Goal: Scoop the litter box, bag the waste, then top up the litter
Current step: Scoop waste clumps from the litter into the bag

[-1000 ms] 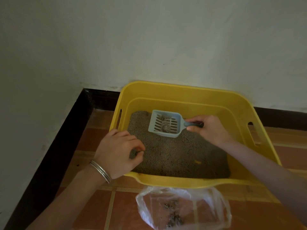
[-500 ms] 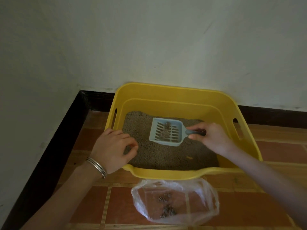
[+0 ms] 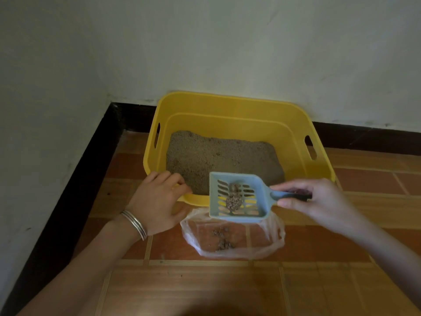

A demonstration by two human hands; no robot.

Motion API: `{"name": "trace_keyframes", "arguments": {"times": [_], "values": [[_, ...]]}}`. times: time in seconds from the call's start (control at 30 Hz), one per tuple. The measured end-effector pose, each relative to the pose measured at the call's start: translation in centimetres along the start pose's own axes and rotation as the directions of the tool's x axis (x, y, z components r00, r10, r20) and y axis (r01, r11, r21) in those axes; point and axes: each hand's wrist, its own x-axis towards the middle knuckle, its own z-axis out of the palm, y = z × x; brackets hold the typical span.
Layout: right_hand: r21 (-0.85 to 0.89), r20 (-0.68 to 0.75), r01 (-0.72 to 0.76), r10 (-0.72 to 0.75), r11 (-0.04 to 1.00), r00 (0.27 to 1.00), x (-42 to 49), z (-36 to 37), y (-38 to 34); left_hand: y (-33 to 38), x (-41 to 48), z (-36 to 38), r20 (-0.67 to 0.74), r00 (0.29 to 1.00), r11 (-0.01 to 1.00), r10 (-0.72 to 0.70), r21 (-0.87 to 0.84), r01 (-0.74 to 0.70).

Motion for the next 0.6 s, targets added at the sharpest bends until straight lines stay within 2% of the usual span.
{"name": "trace_keyframes", "arguments": {"times": [0.13, 0.2, 0.4, 0.6], "values": [[-0.058, 0.061, -0.054, 0.057, 0.997, 0.997, -1.8, 2.0, 2.1, 0.3, -0.1, 0.0, 0.011, 1.000, 1.000, -0.009, 0.030, 0.008], [-0.146, 0.030, -0.036, 0.041, 0.989, 0.999, -2.0, 3.3, 3.5, 0.3, -0.1, 0.0, 0.019, 1.000, 0.999, -0.006, 0.046, 0.005], [-0.481, -0.071, 0.144, -0.202, 0.865, 0.977, -1.3, 6.8, 6.0, 0.4, -0.2, 0.0, 0.029, 1.000, 0.998, 0.001, 0.059, -0.002], [-0.690, -0.071, 0.292, -0.463, 0.662, 0.883, -0.6, 7.5, 6.1, 0.4, -0.2, 0.0, 0.029, 1.000, 0.999, 0.003, 0.050, -0.004]]}}
